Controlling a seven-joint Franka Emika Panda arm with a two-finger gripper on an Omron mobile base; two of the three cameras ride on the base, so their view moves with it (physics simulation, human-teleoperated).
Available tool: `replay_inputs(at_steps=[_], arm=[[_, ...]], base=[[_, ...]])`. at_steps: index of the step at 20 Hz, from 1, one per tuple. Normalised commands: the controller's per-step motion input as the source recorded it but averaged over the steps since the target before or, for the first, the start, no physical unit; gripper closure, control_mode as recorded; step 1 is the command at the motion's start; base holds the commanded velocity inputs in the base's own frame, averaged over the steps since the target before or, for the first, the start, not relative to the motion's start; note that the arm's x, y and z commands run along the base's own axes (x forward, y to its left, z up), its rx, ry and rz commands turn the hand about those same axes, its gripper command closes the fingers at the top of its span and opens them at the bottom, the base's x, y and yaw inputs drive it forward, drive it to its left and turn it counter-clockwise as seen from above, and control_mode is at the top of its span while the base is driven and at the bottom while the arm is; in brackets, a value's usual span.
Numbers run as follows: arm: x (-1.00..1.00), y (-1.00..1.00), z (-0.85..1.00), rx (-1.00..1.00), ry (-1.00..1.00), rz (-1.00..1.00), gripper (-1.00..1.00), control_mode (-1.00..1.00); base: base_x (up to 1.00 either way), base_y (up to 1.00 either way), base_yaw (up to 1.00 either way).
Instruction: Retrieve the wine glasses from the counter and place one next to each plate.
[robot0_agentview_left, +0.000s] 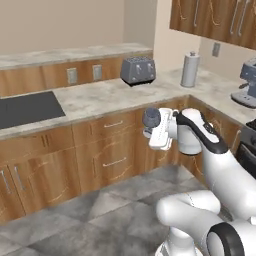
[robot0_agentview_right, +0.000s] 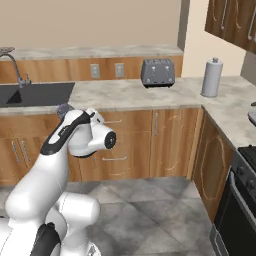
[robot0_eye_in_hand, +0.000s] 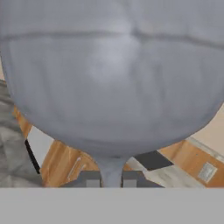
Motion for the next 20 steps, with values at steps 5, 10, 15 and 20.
replay_inputs(at_steps=[5,10,15,20], arm=[[0.0,0.0,0.0,0.0,0.0,0.0,1.0,1.0],[0.0,0.0,0.0,0.0,0.0,0.0,1.0,1.0],[0.0,0.0,0.0,0.0,0.0,0.0,1.0,1.0],[0.0,0.0,0.0,0.0,0.0,0.0,1.0,1.0]], base=[[-0.41,0.21,0.54],[-0.51,0.27,0.55],[-0.52,0.29,0.53],[-0.39,0.27,0.52]])
